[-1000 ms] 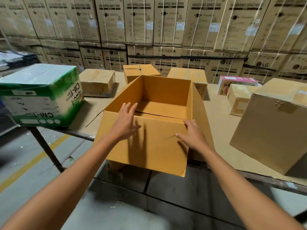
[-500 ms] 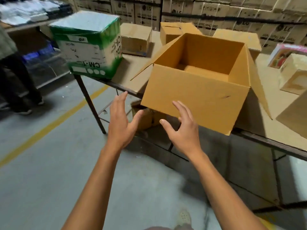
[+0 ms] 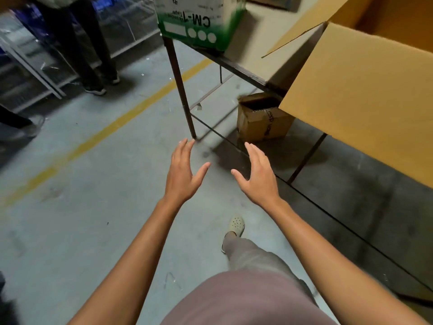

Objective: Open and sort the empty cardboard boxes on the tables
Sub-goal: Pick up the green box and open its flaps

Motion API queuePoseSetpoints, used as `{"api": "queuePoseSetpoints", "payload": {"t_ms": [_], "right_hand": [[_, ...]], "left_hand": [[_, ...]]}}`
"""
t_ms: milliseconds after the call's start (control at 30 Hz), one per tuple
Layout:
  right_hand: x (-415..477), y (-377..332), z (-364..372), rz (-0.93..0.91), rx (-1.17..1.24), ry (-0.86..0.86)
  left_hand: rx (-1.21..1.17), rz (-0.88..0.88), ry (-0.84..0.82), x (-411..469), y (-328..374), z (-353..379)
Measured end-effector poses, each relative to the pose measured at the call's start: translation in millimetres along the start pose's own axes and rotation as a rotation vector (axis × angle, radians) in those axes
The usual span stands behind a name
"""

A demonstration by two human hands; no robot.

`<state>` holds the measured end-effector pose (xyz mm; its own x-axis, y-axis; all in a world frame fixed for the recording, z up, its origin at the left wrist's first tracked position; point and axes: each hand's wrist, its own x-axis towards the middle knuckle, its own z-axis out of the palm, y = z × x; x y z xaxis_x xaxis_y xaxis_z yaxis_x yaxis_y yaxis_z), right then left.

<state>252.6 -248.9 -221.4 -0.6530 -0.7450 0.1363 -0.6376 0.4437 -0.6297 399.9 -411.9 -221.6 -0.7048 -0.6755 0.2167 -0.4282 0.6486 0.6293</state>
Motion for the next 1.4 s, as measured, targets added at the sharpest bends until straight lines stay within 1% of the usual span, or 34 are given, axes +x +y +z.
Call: {"api": "queuePoseSetpoints", "payload": {"t_ms": [133,300,400,700,900,1033,1100,1233,1300,1333,1400], "right_hand": [[64.5,-0.7,15.8,-0.006,0.059,0.000],[152.2,-11.7,15.0,-0.017,0.174,0.045],[207.3,-25.4,9.3,-0.054,0.263,0.082],[350.8,-76.6,-15.3,-0.188,0.332,0.276],[439.4,-112.6,-35.6,-0.222,0.283,0.459],[493.7,-143.5,-48.1,-0.204,0.167,0.575],[521.4,-156.6,-54.9,-0.196,0.118,0.601],[575.1,-167.3,-67.0,-0.084,-0.030,0.607],[598.5,-168.8,-77.1,0.065,-0.183,0.604],[609.3,-166.4,-82.5,0.167,-0.230,0.563],[627.4,-157.9,-90.9,0.366,-0.197,0.419]], "left_hand": [[-0.002,-0.018,0.000,60.9,-12.0,1.3],[-0.007,-0.027,0.060,148.8,-13.6,-13.1],[0.003,0.003,0.114,203.9,-15.4,-24.4],[0.045,0.172,0.242,354.9,-23.9,-77.0],[0.052,0.306,0.238,457.7,-29.5,-110.4],[0.041,0.420,0.241,527.4,-35.3,-140.3],[0.053,0.475,0.262,563.2,-35.9,-155.6],[0.088,0.537,0.243,632.8,-32.9,-178.1],[0.105,0.554,0.194,667.6,-28.3,-185.2],[0.114,0.543,0.153,682.4,-24.9,-186.8],[0.131,0.526,0.038,702.7,-16.3,-182.9]]}}
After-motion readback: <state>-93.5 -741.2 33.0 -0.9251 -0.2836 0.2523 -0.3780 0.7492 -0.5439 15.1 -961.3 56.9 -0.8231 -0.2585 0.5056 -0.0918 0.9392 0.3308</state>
